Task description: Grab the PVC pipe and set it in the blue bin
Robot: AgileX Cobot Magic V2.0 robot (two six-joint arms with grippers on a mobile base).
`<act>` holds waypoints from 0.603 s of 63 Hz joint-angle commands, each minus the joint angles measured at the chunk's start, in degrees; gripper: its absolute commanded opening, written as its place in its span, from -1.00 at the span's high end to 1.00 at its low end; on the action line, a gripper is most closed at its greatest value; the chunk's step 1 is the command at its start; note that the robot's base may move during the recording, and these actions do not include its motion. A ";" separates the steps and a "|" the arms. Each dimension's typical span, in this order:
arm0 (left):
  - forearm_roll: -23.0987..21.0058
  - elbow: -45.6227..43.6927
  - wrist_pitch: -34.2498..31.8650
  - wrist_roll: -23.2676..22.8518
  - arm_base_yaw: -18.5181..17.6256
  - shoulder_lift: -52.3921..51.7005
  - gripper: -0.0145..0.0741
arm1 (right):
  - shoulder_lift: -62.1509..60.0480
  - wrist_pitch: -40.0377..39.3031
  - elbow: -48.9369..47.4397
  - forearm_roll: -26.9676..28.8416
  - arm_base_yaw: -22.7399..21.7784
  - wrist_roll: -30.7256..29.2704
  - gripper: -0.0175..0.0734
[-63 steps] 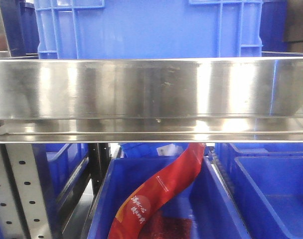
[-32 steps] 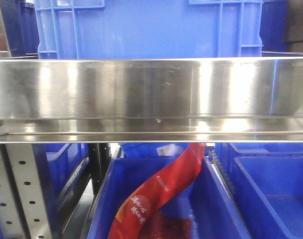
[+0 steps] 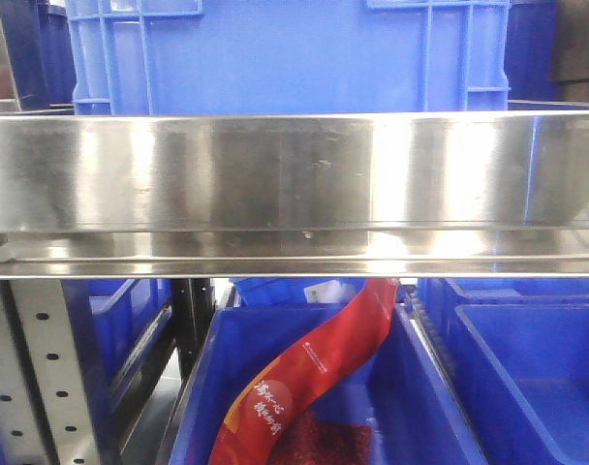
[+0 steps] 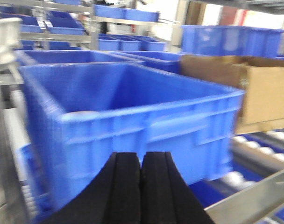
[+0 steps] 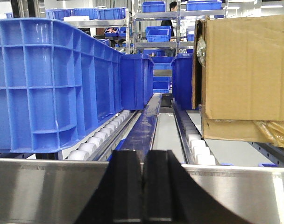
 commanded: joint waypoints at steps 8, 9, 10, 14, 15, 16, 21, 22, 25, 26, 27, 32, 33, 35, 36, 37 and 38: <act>1.74 15.12 -10.76 -0.03 10.12 -8.07 0.92 | -0.19 -1.31 0.13 0.11 -0.37 -0.16 0.98; 1.74 16.23 -11.18 -0.03 10.88 -8.72 0.92 | -0.19 -1.31 0.13 0.11 -0.37 -0.16 0.98; 1.74 17.80 -11.45 -0.03 11.62 -9.74 0.92 | -0.19 -1.31 0.13 0.11 -0.37 -0.16 0.98; 2.00 22.23 -11.46 -0.03 14.70 -12.90 0.92 | -0.19 -1.31 0.13 0.11 -0.37 -0.16 0.98; 1.98 23.18 -11.46 -0.03 15.34 -13.63 0.92 | -0.19 -1.31 0.13 0.11 -0.37 -0.16 0.98; 1.98 24.14 -11.46 -0.03 15.96 -14.36 0.92 | -0.19 -1.31 0.13 0.11 -0.37 -0.16 0.98; 1.98 28.98 -11.55 -0.03 18.97 -18.56 0.92 | -0.19 -1.31 0.13 0.11 -0.37 -0.16 0.98; 1.98 29.76 -11.55 -0.03 19.47 -19.36 0.92 | -0.19 -1.31 0.13 0.11 -0.37 -0.16 0.98; 1.98 32.24 -11.55 -0.03 21.16 -22.16 0.92 | -0.19 -1.31 0.13 0.11 -0.37 -0.16 0.98; 1.98 32.87 -11.55 -0.03 21.88 -22.93 0.92 | -0.19 -1.31 0.13 0.11 -0.37 -0.16 0.98; 1.98 33.47 -11.55 -0.03 22.38 -23.71 0.92 | -0.19 -1.31 0.13 0.11 -0.37 -0.16 0.98; 1.98 37.01 -11.55 -0.03 25.87 -28.30 0.92 | -0.19 -1.31 0.13 0.11 -0.37 -0.16 0.98; 1.98 37.01 -11.55 -0.03 26.42 -28.95 0.92 | -0.19 -1.31 0.13 0.11 -0.37 -0.16 0.98; 1.98 37.01 -11.55 -0.03 27.78 -30.56 0.92 | -0.19 -1.31 0.13 0.11 -0.37 -0.16 0.98; 1.98 37.01 -11.55 -0.03 28.32 -31.19 0.92 | -0.19 -1.31 0.13 0.11 -0.37 -0.16 0.98; 1.98 37.01 -10.86 -0.03 28.84 -32.10 0.92 | -0.19 -1.31 0.13 0.11 -0.37 -0.16 0.98; 1.98 37.01 -9.63 -0.03 29.33 -32.67 0.92 | -0.19 -1.31 0.13 0.11 -0.37 -0.16 0.98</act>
